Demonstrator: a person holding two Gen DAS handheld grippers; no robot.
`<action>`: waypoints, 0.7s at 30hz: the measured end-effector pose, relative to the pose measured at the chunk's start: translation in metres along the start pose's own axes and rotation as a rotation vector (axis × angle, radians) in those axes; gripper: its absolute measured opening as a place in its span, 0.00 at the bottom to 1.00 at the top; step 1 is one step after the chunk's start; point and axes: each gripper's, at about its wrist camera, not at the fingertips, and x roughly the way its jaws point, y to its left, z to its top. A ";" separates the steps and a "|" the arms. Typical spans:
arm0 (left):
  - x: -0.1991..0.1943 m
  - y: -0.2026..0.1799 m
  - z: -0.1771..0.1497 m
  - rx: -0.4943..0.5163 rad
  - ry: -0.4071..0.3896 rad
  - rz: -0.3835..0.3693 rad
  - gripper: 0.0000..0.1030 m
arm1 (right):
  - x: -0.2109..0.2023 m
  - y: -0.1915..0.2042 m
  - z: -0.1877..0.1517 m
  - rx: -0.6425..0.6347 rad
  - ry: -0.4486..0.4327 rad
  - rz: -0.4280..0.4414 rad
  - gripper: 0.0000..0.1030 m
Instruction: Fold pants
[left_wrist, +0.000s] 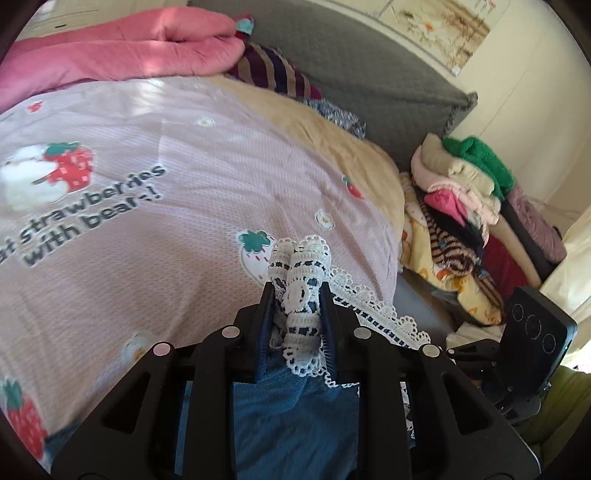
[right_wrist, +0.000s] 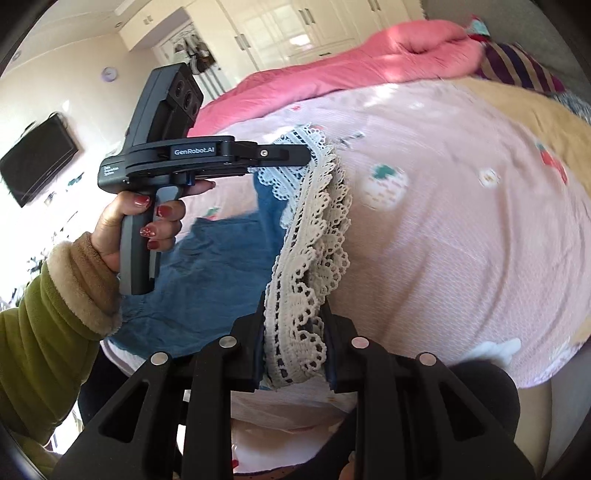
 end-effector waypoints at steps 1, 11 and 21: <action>-0.008 0.002 -0.003 -0.005 -0.013 0.006 0.15 | 0.000 0.007 0.001 -0.017 0.001 0.006 0.22; -0.087 0.036 -0.043 -0.061 -0.119 0.046 0.15 | 0.031 0.100 0.011 -0.238 0.049 0.068 0.22; -0.139 0.085 -0.097 -0.160 -0.161 0.140 0.19 | 0.101 0.190 -0.008 -0.463 0.169 0.085 0.22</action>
